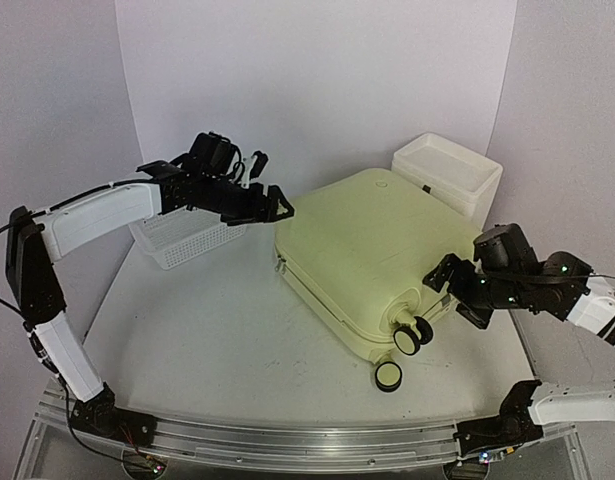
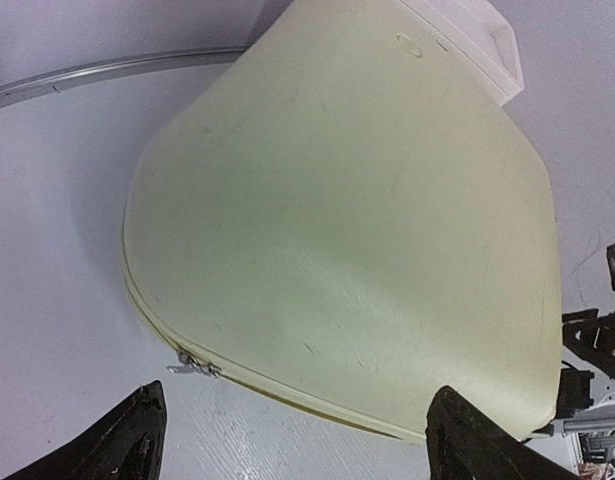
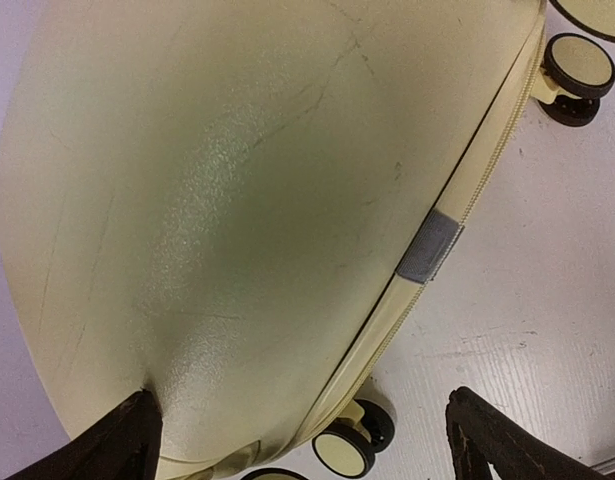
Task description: Open, take out, and arrange the luggage
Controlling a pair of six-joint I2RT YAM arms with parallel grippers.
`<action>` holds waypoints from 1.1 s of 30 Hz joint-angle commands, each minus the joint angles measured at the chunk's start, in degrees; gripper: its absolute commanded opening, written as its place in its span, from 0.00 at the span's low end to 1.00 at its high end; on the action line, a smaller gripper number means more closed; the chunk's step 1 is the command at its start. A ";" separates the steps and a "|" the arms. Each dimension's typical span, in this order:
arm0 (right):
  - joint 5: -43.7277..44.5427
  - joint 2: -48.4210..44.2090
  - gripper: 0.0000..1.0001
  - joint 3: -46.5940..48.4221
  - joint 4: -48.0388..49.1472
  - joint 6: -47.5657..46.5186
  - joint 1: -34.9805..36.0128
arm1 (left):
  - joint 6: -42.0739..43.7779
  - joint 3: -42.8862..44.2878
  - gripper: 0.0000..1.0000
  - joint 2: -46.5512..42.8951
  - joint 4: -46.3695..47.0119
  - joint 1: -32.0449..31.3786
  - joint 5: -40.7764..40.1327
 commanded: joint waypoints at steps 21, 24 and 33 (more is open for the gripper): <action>7.35 5.02 0.98 1.77 13.26 3.52 0.12 | -5.27 44.73 0.94 40.47 1.89 13.71 29.68; 3.50 9.61 0.98 5.68 13.27 -1.75 0.12 | -7.85 43.30 0.93 41.49 4.81 13.63 35.09; -11.26 18.62 0.98 12.64 14.76 -7.33 0.12 | -12.70 19.70 0.90 29.10 15.74 13.01 44.89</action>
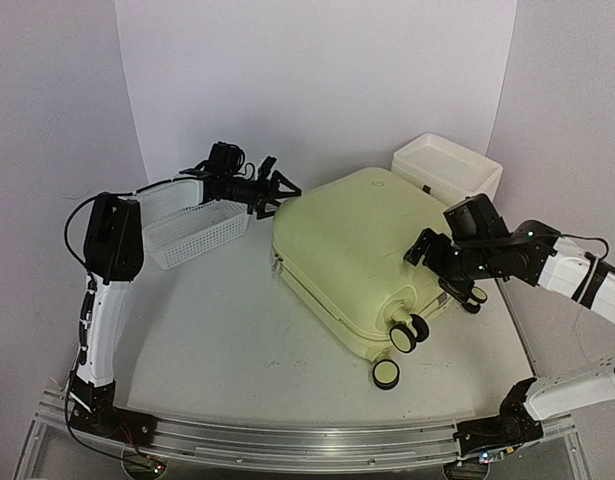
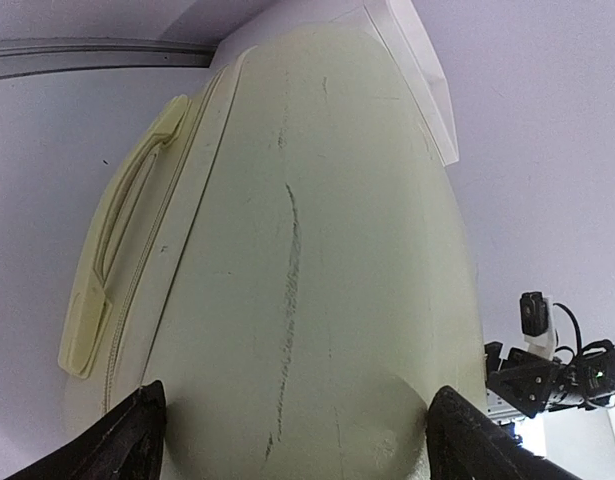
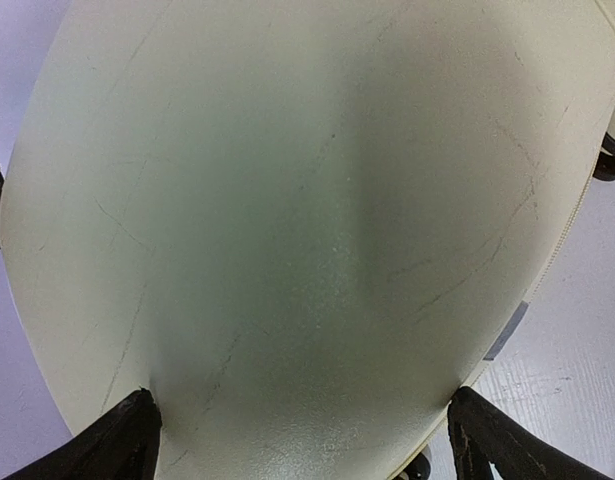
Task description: Open, take out, and arrange the luggage
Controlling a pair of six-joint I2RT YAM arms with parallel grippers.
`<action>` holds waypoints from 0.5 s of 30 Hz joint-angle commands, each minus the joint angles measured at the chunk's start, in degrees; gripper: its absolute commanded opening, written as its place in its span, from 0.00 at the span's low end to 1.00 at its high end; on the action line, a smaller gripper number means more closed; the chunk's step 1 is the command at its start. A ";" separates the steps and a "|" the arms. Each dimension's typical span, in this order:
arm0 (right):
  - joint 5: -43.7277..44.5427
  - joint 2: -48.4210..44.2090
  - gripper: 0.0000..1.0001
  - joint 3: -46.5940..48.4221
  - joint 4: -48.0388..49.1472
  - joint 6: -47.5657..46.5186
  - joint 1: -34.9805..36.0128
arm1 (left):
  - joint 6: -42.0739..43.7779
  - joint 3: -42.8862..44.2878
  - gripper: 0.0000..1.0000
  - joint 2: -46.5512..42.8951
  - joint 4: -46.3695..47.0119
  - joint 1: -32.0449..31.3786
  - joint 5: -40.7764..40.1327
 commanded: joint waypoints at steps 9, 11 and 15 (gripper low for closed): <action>-22.24 9.19 0.98 3.47 13.87 -4.52 1.12 | -0.22 -40.43 0.89 -30.61 6.08 -4.62 3.31; -23.89 11.08 0.98 4.03 15.00 -4.99 1.30 | -0.51 -45.86 0.89 -35.79 6.10 -5.41 1.16; -26.48 17.34 0.98 9.61 14.76 -8.84 1.40 | -1.47 -56.56 0.88 -46.39 6.07 -7.13 -3.60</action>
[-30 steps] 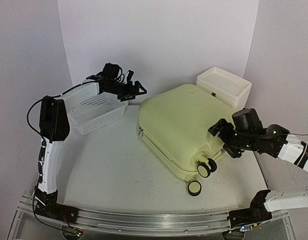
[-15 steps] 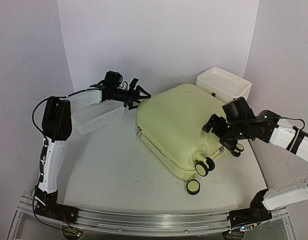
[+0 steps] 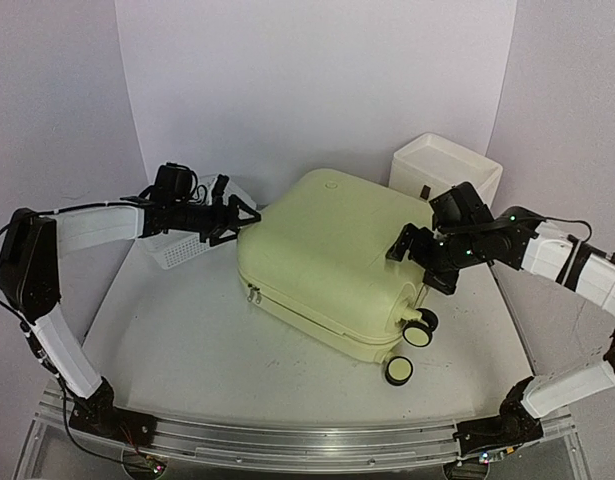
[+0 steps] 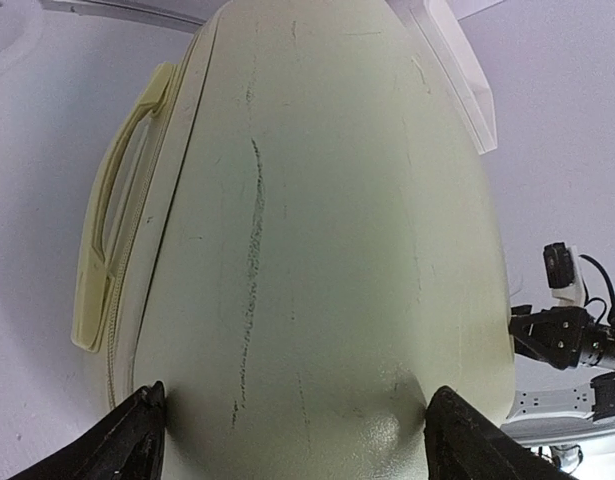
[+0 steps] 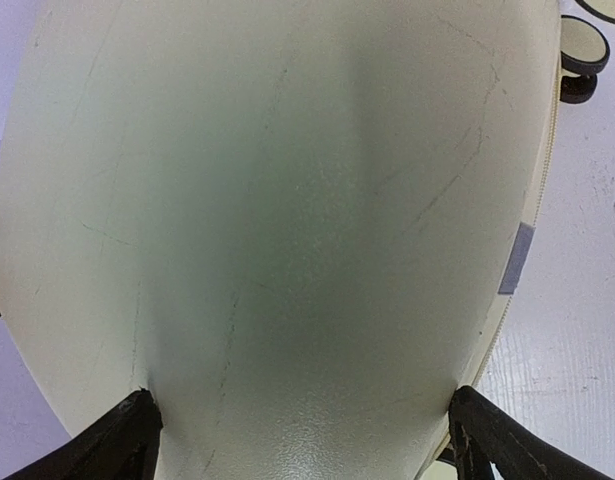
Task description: Open, take out, and arrange the luggage
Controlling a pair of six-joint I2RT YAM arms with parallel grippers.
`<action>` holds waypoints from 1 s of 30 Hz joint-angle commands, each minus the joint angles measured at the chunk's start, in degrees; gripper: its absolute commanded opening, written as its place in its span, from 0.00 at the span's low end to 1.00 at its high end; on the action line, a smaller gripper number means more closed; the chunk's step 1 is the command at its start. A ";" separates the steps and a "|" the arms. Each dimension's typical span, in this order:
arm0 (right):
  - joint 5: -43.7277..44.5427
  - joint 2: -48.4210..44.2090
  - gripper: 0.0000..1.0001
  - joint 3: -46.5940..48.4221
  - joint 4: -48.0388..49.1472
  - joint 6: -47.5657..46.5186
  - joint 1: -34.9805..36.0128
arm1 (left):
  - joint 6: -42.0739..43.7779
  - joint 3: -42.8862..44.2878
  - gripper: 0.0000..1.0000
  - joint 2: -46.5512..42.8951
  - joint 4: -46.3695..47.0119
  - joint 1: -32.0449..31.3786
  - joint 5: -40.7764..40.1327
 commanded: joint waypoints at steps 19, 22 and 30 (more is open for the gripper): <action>-7.50 37.49 0.98 40.34 2.41 -24.29 2.18 | -6.06 -29.57 0.88 -28.70 -7.70 -18.73 -2.92; 0.02 34.41 0.98 41.31 -1.34 -28.04 2.13 | -6.06 -26.97 0.88 -26.35 -7.73 -22.73 -5.20; 8.68 17.66 0.98 27.47 -3.29 -32.85 2.09 | -3.48 -19.19 0.87 -17.87 -7.63 -30.62 -11.50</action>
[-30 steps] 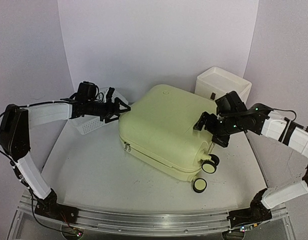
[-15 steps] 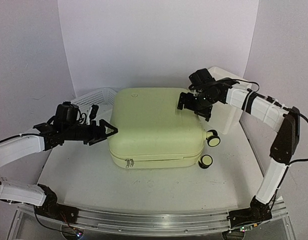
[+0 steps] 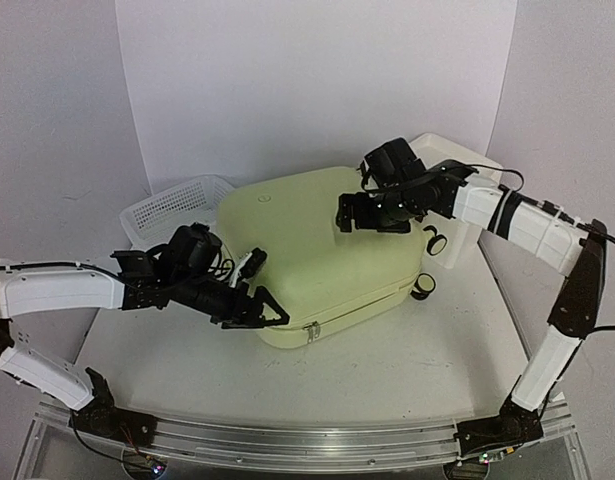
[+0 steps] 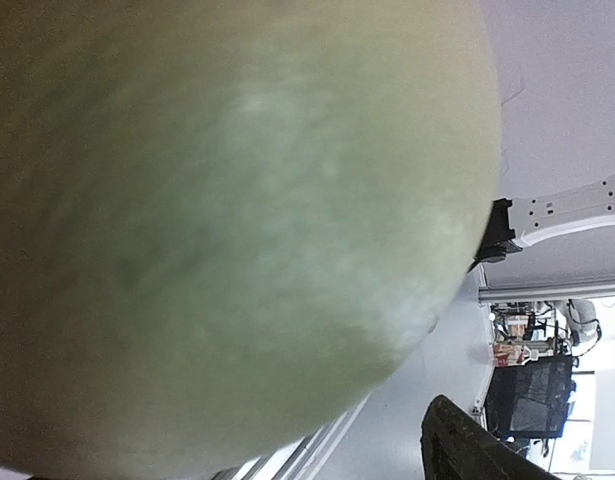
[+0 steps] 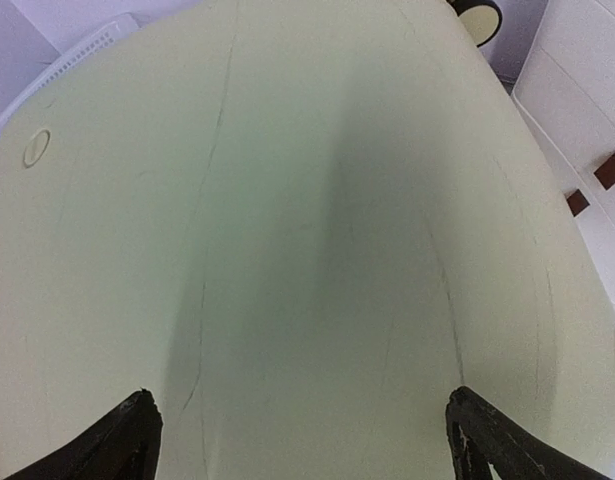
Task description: Open, take out, and arrange the luggage
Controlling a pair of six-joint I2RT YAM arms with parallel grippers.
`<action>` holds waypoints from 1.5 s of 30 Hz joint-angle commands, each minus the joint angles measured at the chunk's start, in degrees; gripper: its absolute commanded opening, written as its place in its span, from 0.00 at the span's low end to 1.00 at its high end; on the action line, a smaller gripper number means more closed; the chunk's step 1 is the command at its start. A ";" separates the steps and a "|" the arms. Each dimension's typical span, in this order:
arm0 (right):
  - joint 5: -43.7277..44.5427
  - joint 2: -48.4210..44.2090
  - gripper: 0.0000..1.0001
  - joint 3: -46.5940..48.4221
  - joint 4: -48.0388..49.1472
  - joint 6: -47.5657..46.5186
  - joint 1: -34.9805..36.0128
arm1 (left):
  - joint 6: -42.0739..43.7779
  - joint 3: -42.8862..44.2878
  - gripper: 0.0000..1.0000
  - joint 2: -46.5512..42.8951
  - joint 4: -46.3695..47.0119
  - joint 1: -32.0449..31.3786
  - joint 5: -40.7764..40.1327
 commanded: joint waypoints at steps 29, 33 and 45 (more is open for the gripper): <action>-26.50 -35.32 0.62 -68.86 47.43 -2.64 4.00 | 3.15 10.27 0.81 3.33 -9.93 -8.95 -32.29; -17.47 -30.77 0.55 -69.69 52.54 -1.81 9.63 | 1.31 5.85 0.75 -1.52 -10.95 -1.14 -28.76; -8.83 -18.63 0.46 -70.61 73.59 -0.53 15.43 | -2.38 -6.04 0.66 -5.69 2.72 14.80 -8.95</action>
